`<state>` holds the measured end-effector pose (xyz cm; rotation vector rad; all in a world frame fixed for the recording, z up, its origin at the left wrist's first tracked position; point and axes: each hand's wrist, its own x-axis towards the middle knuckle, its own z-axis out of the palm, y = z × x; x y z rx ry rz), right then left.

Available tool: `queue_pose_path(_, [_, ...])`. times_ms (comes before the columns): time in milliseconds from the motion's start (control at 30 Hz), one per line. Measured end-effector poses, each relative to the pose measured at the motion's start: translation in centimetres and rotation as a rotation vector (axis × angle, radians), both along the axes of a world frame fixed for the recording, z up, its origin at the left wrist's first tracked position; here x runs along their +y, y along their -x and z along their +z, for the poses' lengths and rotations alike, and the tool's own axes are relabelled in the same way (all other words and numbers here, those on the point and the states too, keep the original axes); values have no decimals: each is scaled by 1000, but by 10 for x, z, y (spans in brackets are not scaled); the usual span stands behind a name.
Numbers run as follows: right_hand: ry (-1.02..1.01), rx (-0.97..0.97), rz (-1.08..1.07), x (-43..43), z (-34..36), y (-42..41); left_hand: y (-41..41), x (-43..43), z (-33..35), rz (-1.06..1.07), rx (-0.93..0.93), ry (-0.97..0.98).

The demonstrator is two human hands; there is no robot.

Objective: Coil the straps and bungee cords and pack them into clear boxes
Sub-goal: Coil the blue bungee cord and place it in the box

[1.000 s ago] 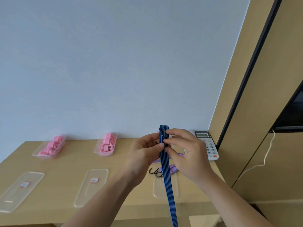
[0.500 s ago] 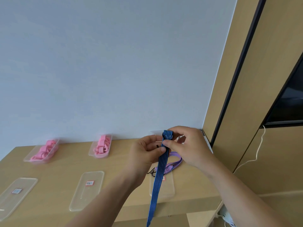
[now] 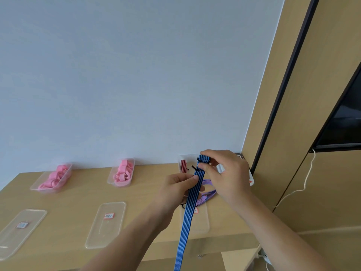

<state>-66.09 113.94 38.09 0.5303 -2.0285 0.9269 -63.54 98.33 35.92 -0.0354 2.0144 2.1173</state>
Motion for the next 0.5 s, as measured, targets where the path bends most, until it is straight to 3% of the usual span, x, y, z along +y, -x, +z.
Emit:
queue_pose_path(133, [-132, 116, 8, 2, -15, -3, 1, -5, 5, -18, 11, -150])
queue_pose_path(500, [-302, 50, 33, -2, -30, -24, 4, -10, 7, -9, 54, -287])
